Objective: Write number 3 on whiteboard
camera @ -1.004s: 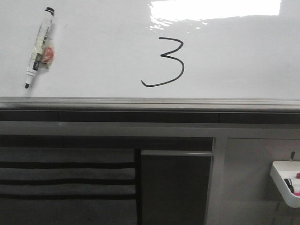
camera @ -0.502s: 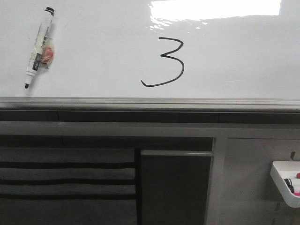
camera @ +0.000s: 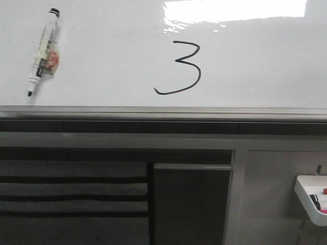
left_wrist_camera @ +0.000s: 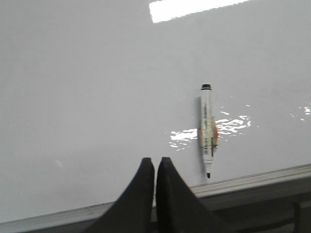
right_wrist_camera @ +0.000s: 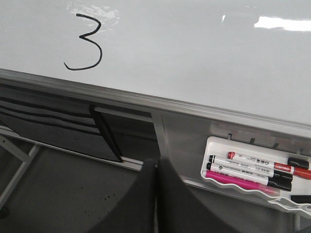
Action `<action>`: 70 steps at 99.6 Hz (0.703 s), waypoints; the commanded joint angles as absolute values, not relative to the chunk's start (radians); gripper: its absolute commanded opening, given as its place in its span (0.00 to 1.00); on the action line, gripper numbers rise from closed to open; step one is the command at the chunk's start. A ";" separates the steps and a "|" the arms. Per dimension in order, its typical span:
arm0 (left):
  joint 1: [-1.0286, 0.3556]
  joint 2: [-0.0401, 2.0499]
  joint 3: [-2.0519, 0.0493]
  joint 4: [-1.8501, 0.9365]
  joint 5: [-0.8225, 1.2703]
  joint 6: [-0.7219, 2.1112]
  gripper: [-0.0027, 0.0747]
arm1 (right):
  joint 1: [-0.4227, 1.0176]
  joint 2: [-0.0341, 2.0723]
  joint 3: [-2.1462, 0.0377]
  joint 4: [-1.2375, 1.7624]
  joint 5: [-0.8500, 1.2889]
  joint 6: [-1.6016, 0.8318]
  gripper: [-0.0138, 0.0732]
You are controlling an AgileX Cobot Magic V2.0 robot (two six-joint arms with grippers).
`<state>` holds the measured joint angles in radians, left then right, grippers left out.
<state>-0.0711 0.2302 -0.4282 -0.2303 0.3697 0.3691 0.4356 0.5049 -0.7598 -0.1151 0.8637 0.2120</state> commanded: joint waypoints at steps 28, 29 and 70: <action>-0.021 0.016 -0.127 -0.051 0.028 0.026 0.01 | 0.431 0.507 -0.785 -0.136 0.791 0.213 0.07; -0.021 0.012 -0.121 -0.051 0.020 0.026 0.01 | 0.431 0.507 -0.785 -0.136 0.791 0.213 0.07; -0.086 -0.036 0.008 -0.049 -0.116 0.026 0.01 | 0.431 0.507 -0.785 -0.136 0.789 0.213 0.07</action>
